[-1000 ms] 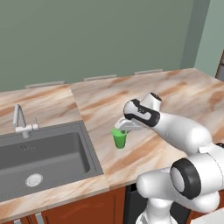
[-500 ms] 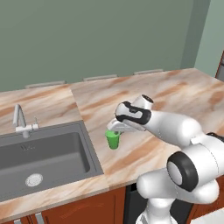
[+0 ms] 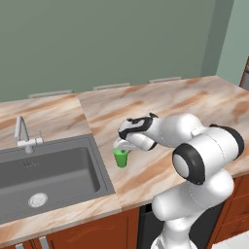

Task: Pick the cup and bowl from the counter and place them on the counter next to the sink.

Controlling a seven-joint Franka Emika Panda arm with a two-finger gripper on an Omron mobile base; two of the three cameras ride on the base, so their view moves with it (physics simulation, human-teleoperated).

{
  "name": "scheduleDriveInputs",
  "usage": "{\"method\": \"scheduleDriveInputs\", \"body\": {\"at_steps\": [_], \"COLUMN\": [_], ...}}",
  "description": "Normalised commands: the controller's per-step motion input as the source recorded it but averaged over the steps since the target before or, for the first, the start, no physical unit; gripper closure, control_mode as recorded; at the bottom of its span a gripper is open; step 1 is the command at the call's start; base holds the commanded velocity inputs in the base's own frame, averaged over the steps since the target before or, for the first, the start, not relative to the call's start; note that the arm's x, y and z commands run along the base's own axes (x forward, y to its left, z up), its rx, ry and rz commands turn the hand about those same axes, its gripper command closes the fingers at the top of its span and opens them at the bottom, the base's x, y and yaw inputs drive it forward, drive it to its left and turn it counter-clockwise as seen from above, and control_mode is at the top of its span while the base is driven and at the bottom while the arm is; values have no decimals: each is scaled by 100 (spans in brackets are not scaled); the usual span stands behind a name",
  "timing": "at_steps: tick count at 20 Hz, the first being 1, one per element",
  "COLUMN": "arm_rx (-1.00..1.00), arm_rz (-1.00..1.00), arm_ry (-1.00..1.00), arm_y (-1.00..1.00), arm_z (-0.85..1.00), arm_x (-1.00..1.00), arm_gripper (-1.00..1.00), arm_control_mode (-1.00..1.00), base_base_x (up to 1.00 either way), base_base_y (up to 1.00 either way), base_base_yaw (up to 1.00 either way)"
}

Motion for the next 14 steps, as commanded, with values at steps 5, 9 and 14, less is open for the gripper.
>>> {"method": "scheduleDriveInputs", "body": {"at_steps": [5, 9, 14], "arm_rx": [0, 0, 0], "arm_rz": [0, 0, 0], "arm_ry": [0, 0, 0], "arm_y": [1, 0, 0], "arm_z": [-8, 0, 0], "arm_x": [0, 0, 0], "arm_gripper": [100, 100, -100], "arm_control_mode": [-100, -100, -100], "base_base_x": [0, 0, 0], "base_base_y": [0, 0, 0], "base_base_yaw": [0, 0, 0]}}
